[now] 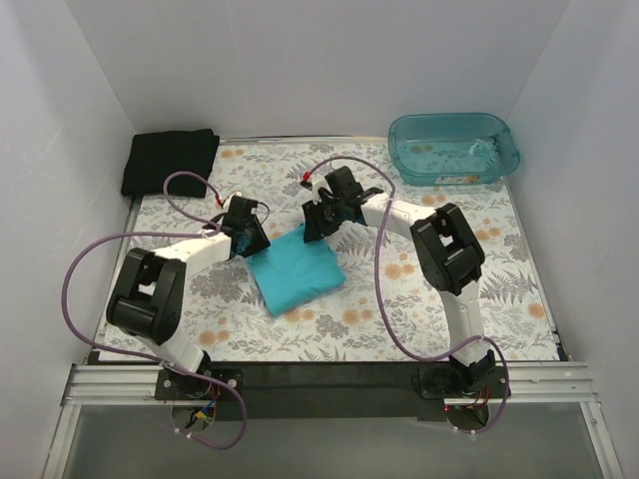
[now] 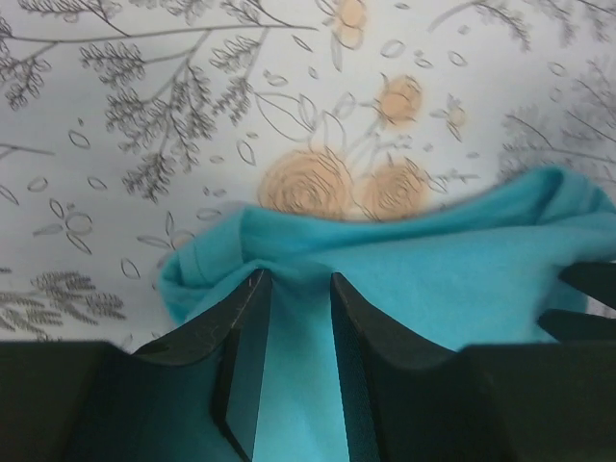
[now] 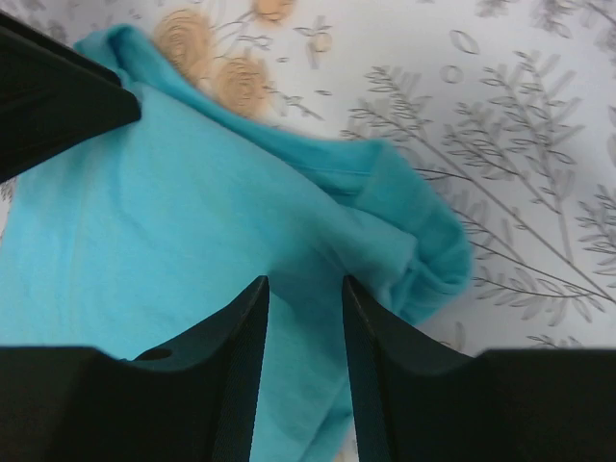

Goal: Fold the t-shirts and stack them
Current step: Fold the tshirt

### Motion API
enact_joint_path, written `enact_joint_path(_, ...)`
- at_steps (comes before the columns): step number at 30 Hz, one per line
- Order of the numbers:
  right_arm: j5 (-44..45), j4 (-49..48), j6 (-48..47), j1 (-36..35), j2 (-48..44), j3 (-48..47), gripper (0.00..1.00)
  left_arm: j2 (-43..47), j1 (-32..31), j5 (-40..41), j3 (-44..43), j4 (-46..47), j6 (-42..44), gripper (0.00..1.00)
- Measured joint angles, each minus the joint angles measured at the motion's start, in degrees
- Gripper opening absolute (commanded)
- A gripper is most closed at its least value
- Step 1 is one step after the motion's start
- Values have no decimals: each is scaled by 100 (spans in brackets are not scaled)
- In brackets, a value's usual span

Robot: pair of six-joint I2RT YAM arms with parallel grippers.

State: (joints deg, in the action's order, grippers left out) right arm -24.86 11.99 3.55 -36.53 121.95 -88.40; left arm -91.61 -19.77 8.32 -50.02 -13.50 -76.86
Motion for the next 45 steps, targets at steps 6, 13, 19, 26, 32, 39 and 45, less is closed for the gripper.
enact_joint_path(6, -83, -527, 584, 450, 107, 192, 37, -396, 236, -37, -214, 197, 28, 48)
enact_joint_path(13, -597, -1346, 1349, 560, -411, 699, 38, 673, 251, -63, -70, 251, -39, 63)
enact_joint_path(19, -1261, -2269, 1982, 393, -575, 721, 38, 2153, 251, -68, 568, 483, -393, 54)
enact_joint_path(26, -1799, -3143, 2708, 321, 59, 721, 38, 1731, 321, -61, 1224, 708, -850, 52)
enact_joint_path(32, -1792, -3508, 3145, 527, 708, 892, 38, 350, 542, -164, 977, 1045, -1029, 50)
enact_joint_path(39, -1917, -4035, 3526, 1025, 824, 1139, 38, -496, 581, -411, 107, 1290, -870, 59)
enact_joint_path(45, -1882, -4041, 3550, 1130, 212, 1674, 39, 96, 564, -627, 116, 1080, -743, 68)
